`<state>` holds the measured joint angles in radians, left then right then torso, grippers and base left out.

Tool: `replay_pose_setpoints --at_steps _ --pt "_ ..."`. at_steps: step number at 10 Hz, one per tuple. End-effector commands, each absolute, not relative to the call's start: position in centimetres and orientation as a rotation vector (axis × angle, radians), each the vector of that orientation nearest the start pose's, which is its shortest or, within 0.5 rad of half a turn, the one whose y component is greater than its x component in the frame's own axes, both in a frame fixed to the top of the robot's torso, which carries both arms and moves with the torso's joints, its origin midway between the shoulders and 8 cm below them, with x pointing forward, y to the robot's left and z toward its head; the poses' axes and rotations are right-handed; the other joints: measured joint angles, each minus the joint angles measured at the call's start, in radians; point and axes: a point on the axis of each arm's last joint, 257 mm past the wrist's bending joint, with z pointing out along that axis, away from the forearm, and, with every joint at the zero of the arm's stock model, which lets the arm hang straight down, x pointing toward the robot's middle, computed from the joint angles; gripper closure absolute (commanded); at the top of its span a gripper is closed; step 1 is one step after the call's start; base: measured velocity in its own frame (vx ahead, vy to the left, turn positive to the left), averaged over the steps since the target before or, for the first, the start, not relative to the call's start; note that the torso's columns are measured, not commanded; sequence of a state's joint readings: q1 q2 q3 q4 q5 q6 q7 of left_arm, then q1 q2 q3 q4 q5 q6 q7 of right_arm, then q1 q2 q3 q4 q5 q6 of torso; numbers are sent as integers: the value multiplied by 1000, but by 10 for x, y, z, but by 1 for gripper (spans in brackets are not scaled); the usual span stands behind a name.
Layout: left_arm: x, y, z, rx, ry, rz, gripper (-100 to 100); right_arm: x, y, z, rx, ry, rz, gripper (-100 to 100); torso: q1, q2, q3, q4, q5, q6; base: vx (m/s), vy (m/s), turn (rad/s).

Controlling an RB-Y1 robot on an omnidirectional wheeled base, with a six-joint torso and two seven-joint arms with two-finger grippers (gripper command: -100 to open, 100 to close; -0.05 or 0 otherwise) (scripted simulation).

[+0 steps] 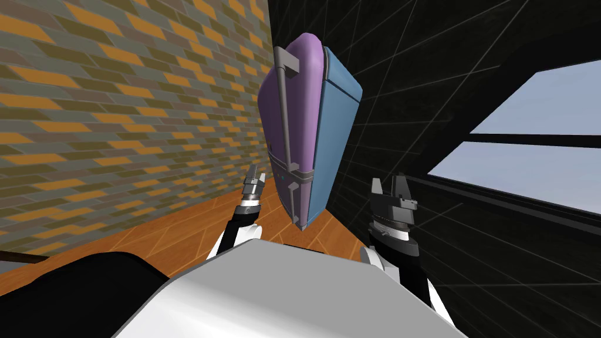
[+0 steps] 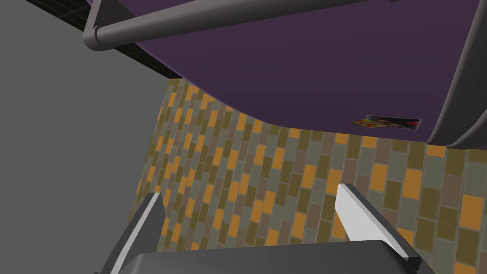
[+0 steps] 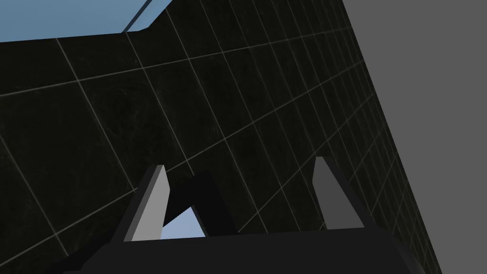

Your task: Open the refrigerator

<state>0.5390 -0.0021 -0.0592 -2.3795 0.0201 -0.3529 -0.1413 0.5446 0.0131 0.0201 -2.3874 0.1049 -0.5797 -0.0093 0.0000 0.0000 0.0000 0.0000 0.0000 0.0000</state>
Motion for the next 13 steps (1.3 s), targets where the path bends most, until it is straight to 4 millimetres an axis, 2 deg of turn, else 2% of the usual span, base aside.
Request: replay_pose_setpoints --at_steps 1,9,10,11,13 --pt "348 267 27 -688 697 -1214 0 307 -257 70 487 562 1280 0 0 41 -82 41 0 0 0 0 0" --pt "348 267 28 -688 697 -1214 0 307 -257 70 487 561 1280 0 0 618 -1234 617 0 0 0 0 0" --pt "349 265 25 -671 729 -1210 -100 307 -257 70 487 561 1280 0 0 691 -1382 691 0 0 26 -20 31" --pt "351 264 23 -662 751 -1206 -100 307 -257 70 487 562 1280 0 -1 724 -1452 724 0 0 41 -49 64" --pt "355 265 19 -653 795 -1195 -100 307 -257 70 488 562 1280 0 -2 735 -1476 736 -1 0 60 -74 81"
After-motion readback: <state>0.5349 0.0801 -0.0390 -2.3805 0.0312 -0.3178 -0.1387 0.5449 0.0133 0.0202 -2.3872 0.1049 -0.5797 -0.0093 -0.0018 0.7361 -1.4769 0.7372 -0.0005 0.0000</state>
